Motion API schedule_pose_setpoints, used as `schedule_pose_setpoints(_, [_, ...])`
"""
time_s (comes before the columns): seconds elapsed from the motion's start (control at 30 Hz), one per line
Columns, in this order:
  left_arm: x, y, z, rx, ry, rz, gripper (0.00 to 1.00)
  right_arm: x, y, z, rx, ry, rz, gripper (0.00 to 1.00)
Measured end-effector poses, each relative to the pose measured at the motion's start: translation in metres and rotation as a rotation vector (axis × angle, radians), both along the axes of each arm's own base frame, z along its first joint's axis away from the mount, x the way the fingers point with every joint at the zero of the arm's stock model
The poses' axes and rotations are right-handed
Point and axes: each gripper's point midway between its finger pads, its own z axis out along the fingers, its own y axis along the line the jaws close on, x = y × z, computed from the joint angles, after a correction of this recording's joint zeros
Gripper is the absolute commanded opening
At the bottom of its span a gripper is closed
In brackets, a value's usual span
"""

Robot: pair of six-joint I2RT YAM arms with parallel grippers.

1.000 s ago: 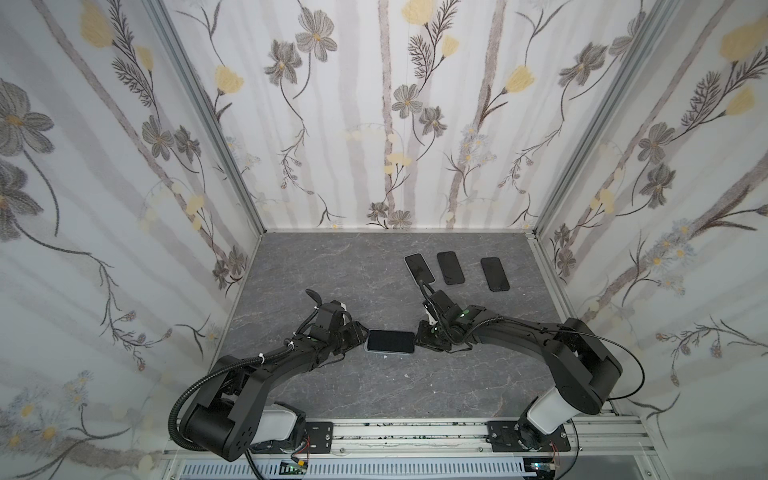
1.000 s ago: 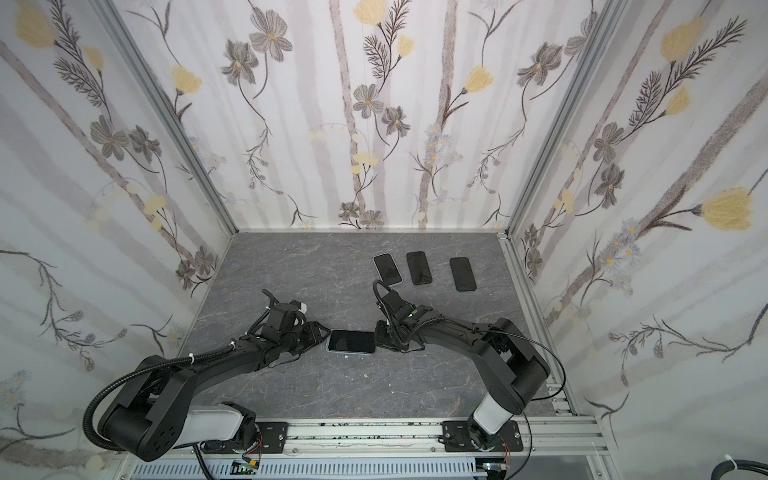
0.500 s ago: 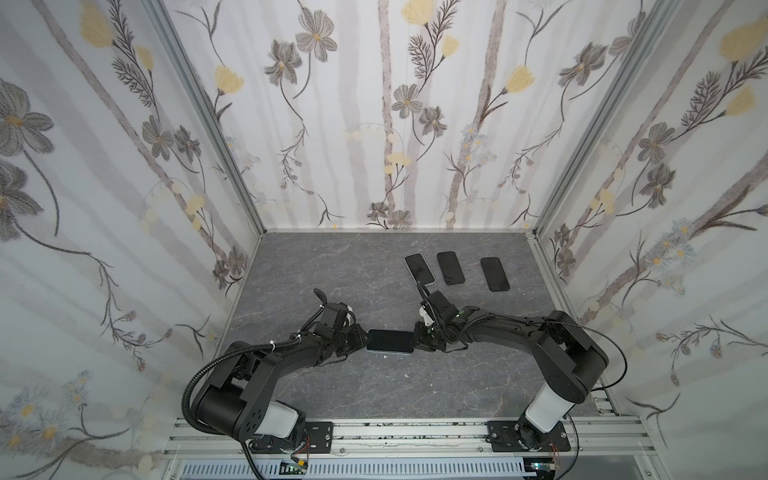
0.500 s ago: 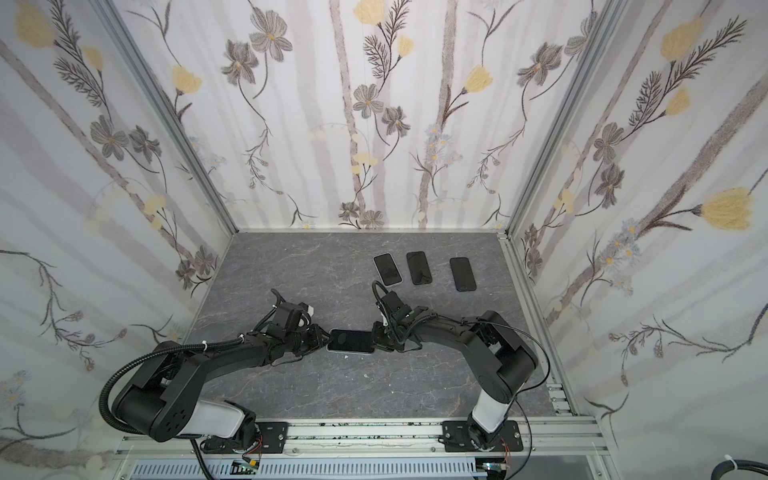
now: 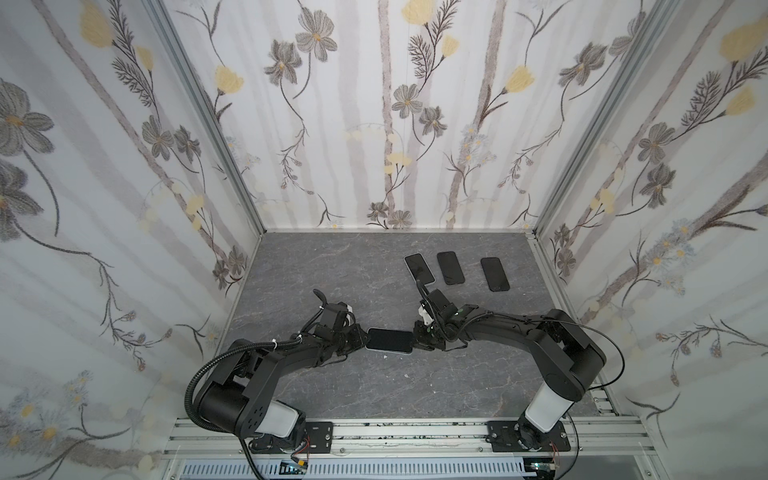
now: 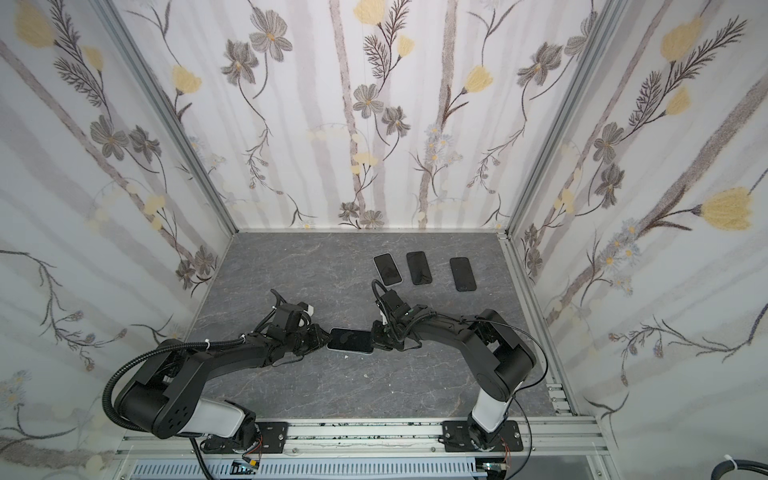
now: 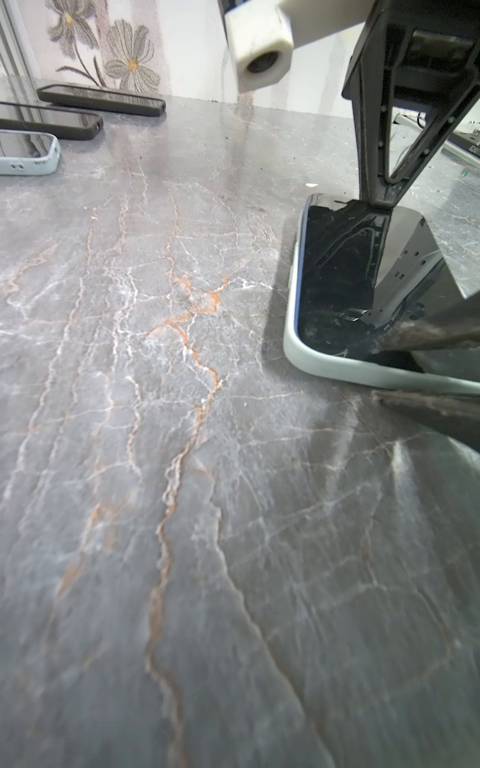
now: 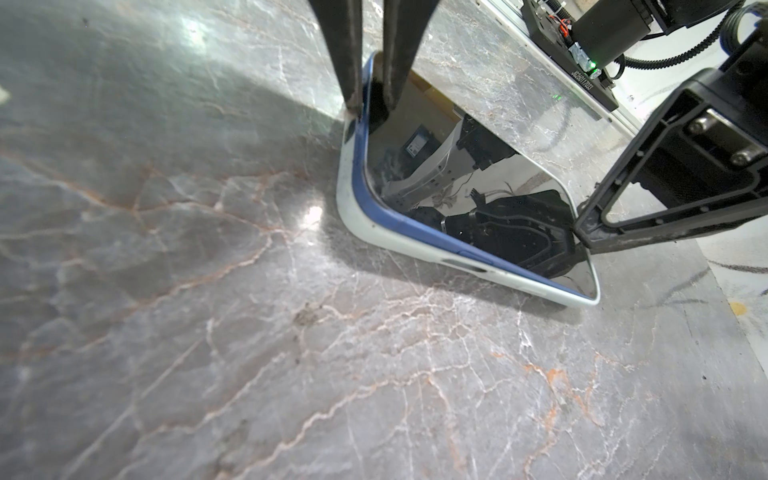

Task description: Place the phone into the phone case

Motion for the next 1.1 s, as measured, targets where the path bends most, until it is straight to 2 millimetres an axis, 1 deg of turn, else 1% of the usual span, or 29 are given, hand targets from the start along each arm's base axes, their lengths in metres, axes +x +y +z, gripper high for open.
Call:
schedule_pose_setpoints(0.27, [-0.003, 0.004, -0.005, -0.005, -0.026, 0.026, 0.23, -0.001, 0.000, 0.000, -0.051, -0.026, 0.029, 0.09])
schedule_pose_setpoints(0.47, [-0.001, 0.004, -0.005, -0.012, -0.032, 0.034, 0.23, -0.006, 0.001, -0.008, -0.132, -0.031, 0.064, 0.09])
schedule_pose_setpoints(0.63, [-0.001, 0.005, -0.003, -0.009, -0.039, 0.039, 0.23, -0.008, 0.000, -0.011, -0.185, -0.073, 0.071, 0.09])
schedule_pose_setpoints(0.93, [-0.002, 0.006, -0.002, -0.007, -0.039, 0.040, 0.23, -0.006, -0.001, -0.010, -0.235, -0.114, 0.079, 0.11])
schedule_pose_setpoints(1.1, [-0.002, 0.006, -0.002, -0.007, -0.037, 0.041, 0.23, -0.006, -0.001, -0.010, -0.294, -0.132, 0.098, 0.13])
